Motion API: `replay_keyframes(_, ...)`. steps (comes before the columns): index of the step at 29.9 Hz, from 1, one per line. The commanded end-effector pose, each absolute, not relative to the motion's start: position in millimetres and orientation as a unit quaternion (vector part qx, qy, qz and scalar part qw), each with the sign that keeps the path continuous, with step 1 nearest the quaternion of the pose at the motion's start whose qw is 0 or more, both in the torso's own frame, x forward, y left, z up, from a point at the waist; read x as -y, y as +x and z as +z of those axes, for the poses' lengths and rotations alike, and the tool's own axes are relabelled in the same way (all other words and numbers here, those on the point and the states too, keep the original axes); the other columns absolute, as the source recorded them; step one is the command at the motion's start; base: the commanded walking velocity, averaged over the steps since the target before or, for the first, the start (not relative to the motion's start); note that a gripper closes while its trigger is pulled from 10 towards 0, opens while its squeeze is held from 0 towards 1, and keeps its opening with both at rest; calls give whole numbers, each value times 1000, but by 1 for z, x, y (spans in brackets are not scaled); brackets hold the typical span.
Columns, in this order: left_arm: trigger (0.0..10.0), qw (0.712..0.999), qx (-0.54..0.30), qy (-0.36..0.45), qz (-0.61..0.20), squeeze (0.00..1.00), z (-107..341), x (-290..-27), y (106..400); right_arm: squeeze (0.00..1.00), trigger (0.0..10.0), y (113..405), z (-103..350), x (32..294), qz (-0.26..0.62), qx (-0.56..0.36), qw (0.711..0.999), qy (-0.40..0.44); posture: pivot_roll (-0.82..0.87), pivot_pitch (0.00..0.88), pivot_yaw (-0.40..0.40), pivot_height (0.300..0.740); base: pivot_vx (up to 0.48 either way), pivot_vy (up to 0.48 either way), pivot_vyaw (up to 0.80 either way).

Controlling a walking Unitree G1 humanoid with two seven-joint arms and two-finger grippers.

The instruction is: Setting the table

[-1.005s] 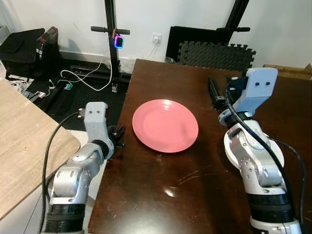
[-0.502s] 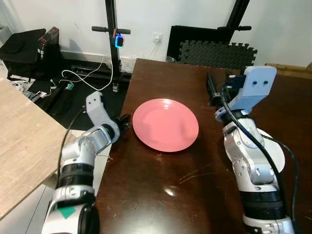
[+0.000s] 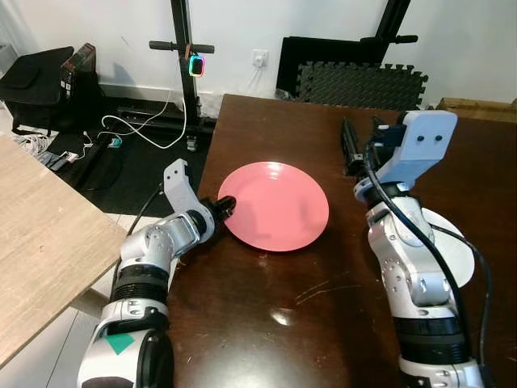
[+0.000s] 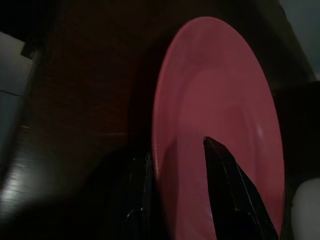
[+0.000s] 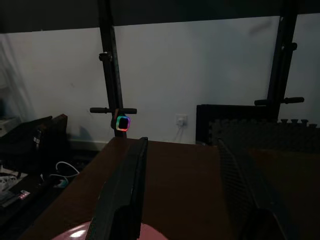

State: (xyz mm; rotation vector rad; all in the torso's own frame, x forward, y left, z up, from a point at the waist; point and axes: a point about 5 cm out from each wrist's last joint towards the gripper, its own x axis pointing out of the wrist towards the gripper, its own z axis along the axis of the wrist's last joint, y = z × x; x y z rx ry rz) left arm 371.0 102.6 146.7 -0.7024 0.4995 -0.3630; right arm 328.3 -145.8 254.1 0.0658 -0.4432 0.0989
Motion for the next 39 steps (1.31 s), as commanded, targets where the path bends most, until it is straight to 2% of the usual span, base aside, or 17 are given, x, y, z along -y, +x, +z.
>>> replay_keyframes(1,9333,882,-277,-342,-171,0,130,-98,365,0,10000,330,254,148,41,222,974,33,22,117,66,740,0,0,0)
replay_keyframes(2,588,881,-275,-345,-172,0,129,-97,365,0,10000,330,255,148,41,223,973,33,21,118,65,740,0,0,0)
replay_keyframes(3,0,881,-272,-348,-171,0,129,-97,365,0,10000,330,255,148,41,223,973,34,18,116,66,740,0,0,0)
replay_keyframes(11,0,884,-261,-350,-167,0,131,-102,368,0,10000,329,254,149,39,224,973,35,17,115,70,740,0,0,0)
replay_keyframes(13,0,899,-267,-288,-194,0,134,-101,364,0,10000,329,254,150,37,223,974,35,18,114,71,740,0,0,0)
replay_keyframes(14,4824,902,-269,-273,-201,0,135,-100,363,0,10000,329,254,150,37,223,974,35,18,114,71,740,0,0,0)
replay_keyframes(15,4824,907,-271,-243,-212,0,134,-99,360,0,10000,329,254,150,37,223,974,35,18,114,71,740,0,0,0)
replay_keyframes(16,10000,906,-277,-224,-229,0,134,-98,355,0,10000,330,255,151,37,223,974,35,18,114,71,740,0,0,0)
replay_keyframes(23,10000,902,-311,-153,-257,0,128,-112,326,0,10000,330,254,153,35,222,974,36,33,115,74,740,0,0,0)
replay_keyframes(26,10000,904,-310,-87,-282,0,131,-121,312,0,10000,330,254,153,35,221,974,37,41,116,70,740,0,0,0)
replay_keyframes(29,10000,903,-279,7,-328,0,142,-126,301,0,10000,331,254,152,37,222,974,37,41,115,72,740,0,0,0)
replay_keyframes(30,10000,895,-242,48,-373,0,162,-129,293,0,10000,330,255,152,37,223,973,37,41,114,73,740,0,0,0)
replay_keyframes(35,10000,891,-184,88,-405,0,194,-133,292,0,10000,330,257,153,36,226,973,38,43,114,75,740,0,0,0)
replay_keyframes(39,10000,898,-143,106,-403,0,217,-132,304,0,10000,330,256,153,36,226,973,39,44,113,75,740,0,0,0)
